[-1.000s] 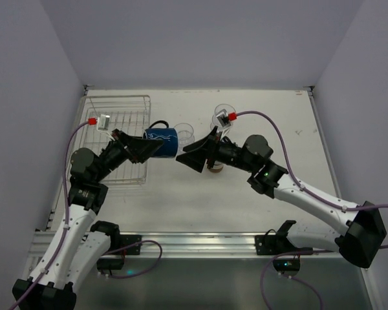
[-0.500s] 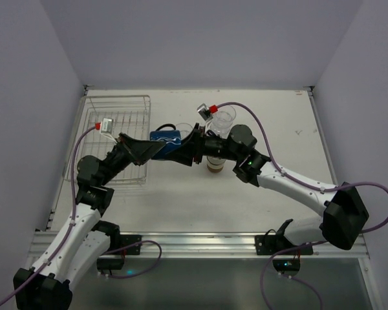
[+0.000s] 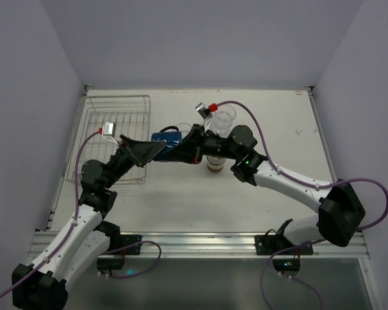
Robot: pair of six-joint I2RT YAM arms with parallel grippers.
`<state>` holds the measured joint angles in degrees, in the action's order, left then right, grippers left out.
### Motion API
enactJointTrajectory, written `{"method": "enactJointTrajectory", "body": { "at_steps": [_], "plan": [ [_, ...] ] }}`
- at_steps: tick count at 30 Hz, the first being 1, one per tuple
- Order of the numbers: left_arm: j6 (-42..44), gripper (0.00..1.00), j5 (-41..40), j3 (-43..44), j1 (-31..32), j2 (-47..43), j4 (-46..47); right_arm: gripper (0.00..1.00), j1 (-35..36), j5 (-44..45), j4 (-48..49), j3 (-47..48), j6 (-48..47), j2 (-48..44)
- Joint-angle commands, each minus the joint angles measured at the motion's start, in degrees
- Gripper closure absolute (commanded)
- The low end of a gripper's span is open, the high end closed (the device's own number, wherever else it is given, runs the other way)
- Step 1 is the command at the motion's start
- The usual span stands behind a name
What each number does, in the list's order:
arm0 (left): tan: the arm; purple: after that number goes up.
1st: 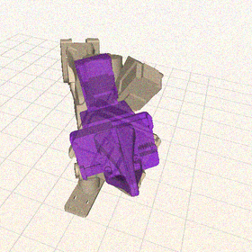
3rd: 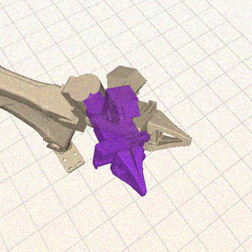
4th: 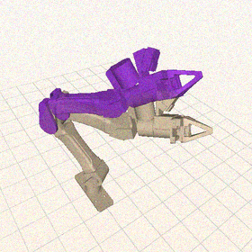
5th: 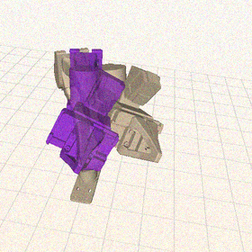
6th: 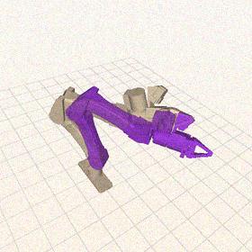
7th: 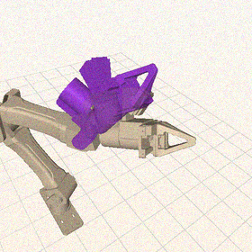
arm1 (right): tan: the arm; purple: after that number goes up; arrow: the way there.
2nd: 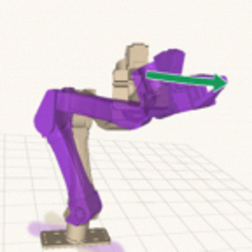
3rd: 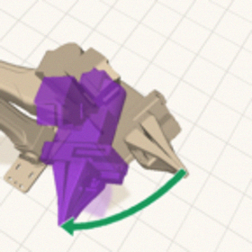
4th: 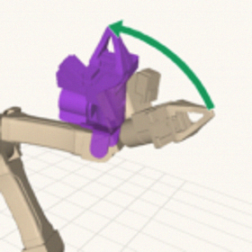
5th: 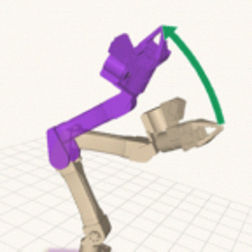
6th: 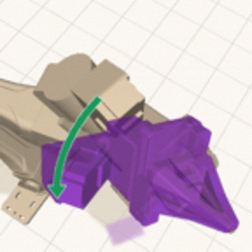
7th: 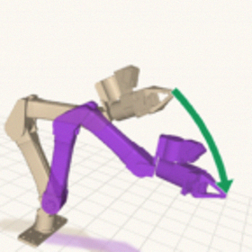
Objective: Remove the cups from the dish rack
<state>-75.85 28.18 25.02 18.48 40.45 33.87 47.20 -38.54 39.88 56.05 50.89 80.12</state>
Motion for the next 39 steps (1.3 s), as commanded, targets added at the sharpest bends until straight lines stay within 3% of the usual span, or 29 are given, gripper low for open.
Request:
{"method": "enactJointTrajectory", "body": {
  "at_steps": [1,2,4,11,16,18,22,29,39],
  "plan": [
    [6.4,0.2,-0.9,5.6,0.5,-0.8,-2.9,1.0,0.1,3.5,2.1,-1.7,-1.1,-4.8],
    [9.3,0.08,-0.9,6.3,0.5,-0.9,-4.6,1.0,0.0,4.2,1.5,-3.1,-1.8,-6.1],
    [11.9,0.01,-1.2,8.0,0.5,-1.5,-8.6,1.0,-0.3,5.9,-1.3,-4.1,-3.4,-9.7],
    [25.1,0.0,-3.0,12.6,0.5,-2.5,-22.0,1.0,-4.3,7.7,-12.4,-6.3,-6.9,-18.9],
    [38.8,0.0,-8.0,18.7,0.5,-1.3,-39.7,1.0,-8.2,17.8,-38.7,-3.5,-16.2,-27.0],
    [42.9,0.0,-10.2,20.0,0.5,-0.7,-45.9,1.0,-13.7,19.7,-51.7,-1.7,-20.0,-29.0],
    [50.4,0.0,-16.1,21.6,0.5,-0.1,-53.0,1.0,-19.5,29.6,-65.1,2.7,-24.8,-29.3],
    [54.0,0.0,-20.4,19.1,0.5,-1.9,-55.0,1.0,-25.7,43.7,-74.8,7.6,-30.2,-16.4],
    [55.3,0.0,-23.3,14.6,0.4,-4.2,-54.0,1.0,-33.3,44.3,-77.3,22.9,-34.9,11.0]
  ]
}}
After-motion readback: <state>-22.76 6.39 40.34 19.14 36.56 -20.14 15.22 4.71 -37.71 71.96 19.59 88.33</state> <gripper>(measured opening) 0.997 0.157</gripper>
